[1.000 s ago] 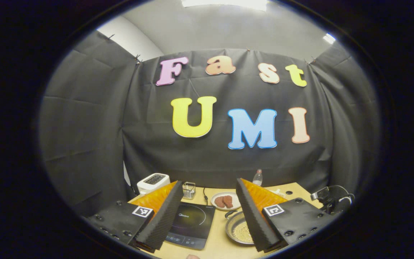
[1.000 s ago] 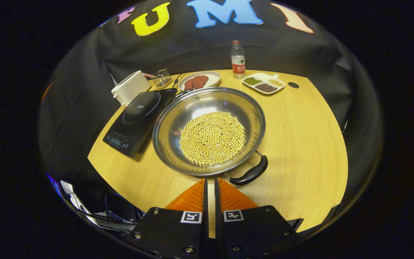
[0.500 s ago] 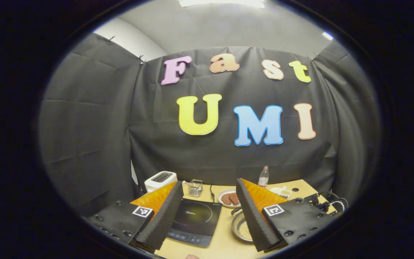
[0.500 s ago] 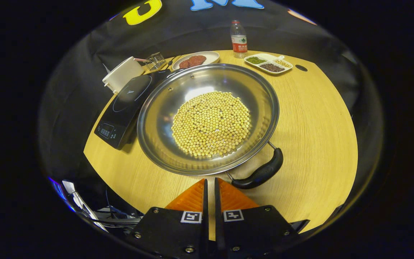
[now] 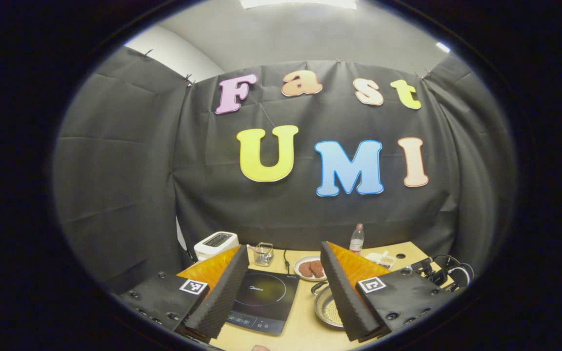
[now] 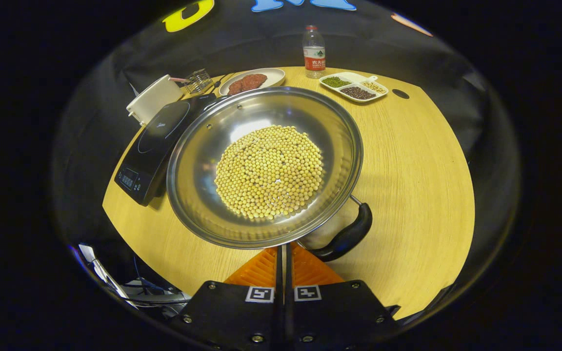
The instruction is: First push the handle of the pot to place it horizontally, then grasp the pot with both hands and set it on the induction cooktop.
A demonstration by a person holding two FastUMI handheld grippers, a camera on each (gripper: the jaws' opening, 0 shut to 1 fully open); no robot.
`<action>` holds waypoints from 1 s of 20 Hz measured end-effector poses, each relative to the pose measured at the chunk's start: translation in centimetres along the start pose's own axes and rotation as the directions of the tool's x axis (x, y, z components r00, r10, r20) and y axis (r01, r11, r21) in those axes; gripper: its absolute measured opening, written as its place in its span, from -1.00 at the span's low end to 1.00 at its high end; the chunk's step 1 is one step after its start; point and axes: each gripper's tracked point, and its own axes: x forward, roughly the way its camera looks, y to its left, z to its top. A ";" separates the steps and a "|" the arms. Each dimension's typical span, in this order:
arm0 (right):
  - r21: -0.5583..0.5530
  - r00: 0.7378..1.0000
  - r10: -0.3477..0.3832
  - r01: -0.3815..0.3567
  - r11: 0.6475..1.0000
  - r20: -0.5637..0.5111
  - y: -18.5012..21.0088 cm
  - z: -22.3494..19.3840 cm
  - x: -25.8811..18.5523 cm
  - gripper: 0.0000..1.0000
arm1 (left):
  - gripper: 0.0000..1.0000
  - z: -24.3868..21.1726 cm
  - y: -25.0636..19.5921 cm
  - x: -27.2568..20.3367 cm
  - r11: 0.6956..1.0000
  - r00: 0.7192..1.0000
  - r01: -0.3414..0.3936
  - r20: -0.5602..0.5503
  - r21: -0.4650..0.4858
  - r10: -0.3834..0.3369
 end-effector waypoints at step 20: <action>0.024 0.993 -0.096 0.094 0.995 0.072 -8.2 4.3 0.9 -0.98 | 0.89 -0.7 -0.6 -1.7 0.999 0.999 -0.044 -0.013 -0.012 0.044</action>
